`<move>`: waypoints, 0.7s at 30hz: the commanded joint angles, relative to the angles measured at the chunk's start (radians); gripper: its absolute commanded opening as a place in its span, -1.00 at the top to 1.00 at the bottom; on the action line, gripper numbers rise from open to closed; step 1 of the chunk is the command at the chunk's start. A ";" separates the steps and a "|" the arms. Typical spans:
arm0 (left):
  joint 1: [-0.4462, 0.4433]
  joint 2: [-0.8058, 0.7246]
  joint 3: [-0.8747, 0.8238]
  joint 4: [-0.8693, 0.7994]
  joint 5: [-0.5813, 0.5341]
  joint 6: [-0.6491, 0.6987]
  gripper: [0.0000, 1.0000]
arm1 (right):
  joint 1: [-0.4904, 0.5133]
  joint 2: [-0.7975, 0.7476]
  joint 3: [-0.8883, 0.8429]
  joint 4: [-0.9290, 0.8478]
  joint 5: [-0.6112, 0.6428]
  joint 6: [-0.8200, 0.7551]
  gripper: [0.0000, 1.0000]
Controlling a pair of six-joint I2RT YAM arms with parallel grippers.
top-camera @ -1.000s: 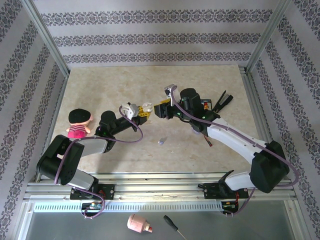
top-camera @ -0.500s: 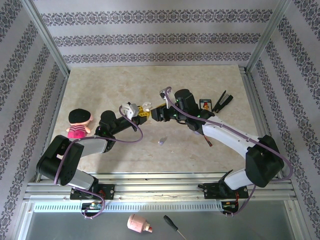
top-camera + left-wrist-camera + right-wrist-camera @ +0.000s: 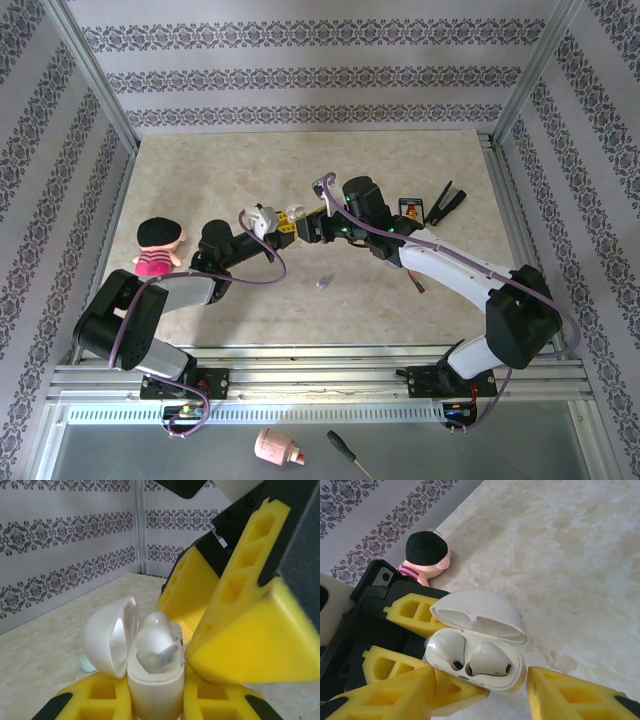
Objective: Insert wireless bluetooth earbuds into charging case
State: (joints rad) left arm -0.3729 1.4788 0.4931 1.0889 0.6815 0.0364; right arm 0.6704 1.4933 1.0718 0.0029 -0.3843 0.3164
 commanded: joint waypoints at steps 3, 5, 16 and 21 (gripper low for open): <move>-0.008 0.009 0.026 0.028 0.050 0.008 1.00 | 0.003 0.015 0.044 -0.013 0.009 0.015 -0.08; -0.009 0.009 0.024 0.031 0.048 0.012 1.00 | -0.003 0.016 0.047 -0.017 0.003 0.015 -0.12; -0.002 0.020 -0.013 0.021 0.017 0.181 1.00 | -0.068 -0.095 0.005 0.044 -0.071 0.101 -0.53; -0.003 -0.003 -0.024 -0.015 0.003 0.313 1.00 | -0.089 -0.004 0.134 -0.088 -0.053 0.208 -0.52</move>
State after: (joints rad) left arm -0.3729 1.4906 0.4850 1.0832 0.6949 0.2302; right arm 0.5873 1.4483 1.1347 -0.0212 -0.4416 0.4442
